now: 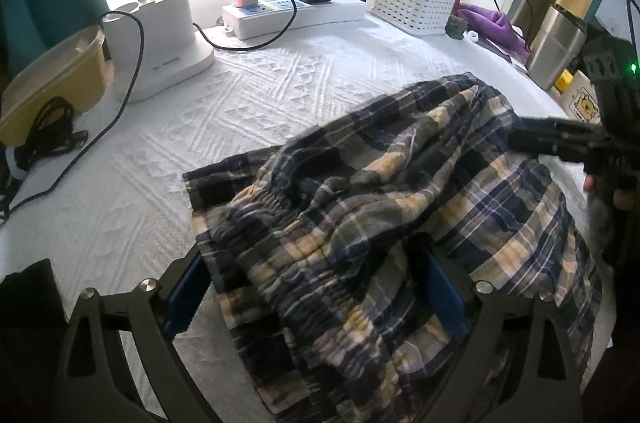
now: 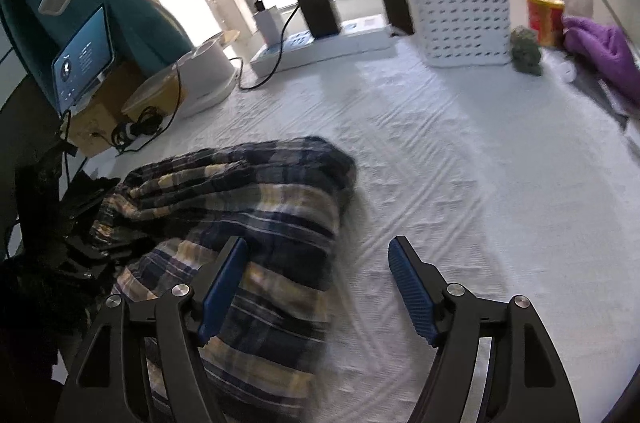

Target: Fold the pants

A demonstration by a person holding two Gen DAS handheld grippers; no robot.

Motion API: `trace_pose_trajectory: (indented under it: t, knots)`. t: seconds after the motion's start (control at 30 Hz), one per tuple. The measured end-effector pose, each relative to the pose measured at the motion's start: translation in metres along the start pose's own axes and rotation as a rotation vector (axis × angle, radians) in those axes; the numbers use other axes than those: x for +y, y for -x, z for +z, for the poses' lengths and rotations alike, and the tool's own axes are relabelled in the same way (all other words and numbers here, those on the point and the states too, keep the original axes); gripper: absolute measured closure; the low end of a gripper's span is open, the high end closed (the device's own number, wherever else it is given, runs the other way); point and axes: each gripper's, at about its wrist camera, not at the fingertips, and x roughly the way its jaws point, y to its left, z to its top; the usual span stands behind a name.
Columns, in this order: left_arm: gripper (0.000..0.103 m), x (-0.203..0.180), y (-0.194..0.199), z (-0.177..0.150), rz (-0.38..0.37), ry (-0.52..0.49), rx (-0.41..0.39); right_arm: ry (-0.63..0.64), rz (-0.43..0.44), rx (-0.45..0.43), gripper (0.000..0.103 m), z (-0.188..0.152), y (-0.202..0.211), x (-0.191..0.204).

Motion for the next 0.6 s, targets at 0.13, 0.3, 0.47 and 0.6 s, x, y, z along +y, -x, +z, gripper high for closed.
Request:
trace_pose_trajectory:
  t: [0.13, 0.3, 0.47, 0.6]
  knots:
    - [0.020, -0.005, 0.004, -0.001, -0.029, 0.004, -0.011, 0.027, 0.025, 0.001, 0.028, 0.000, -0.007, 0.013]
    - [0.027, -0.014, 0.004, -0.002, -0.015, -0.014, -0.046, 0.068, 0.049, 0.000, 0.028, 0.002, -0.019, 0.030]
    - [0.053, -0.023, 0.009, 0.000, -0.020, -0.031, -0.065, 0.095, 0.056, -0.001, 0.029, 0.001, -0.022, 0.037]
    - [0.061, -0.034, 0.012, -0.001, -0.003, -0.064, -0.081, 0.128, 0.063, -0.007, 0.041, -0.002, -0.020, 0.046]
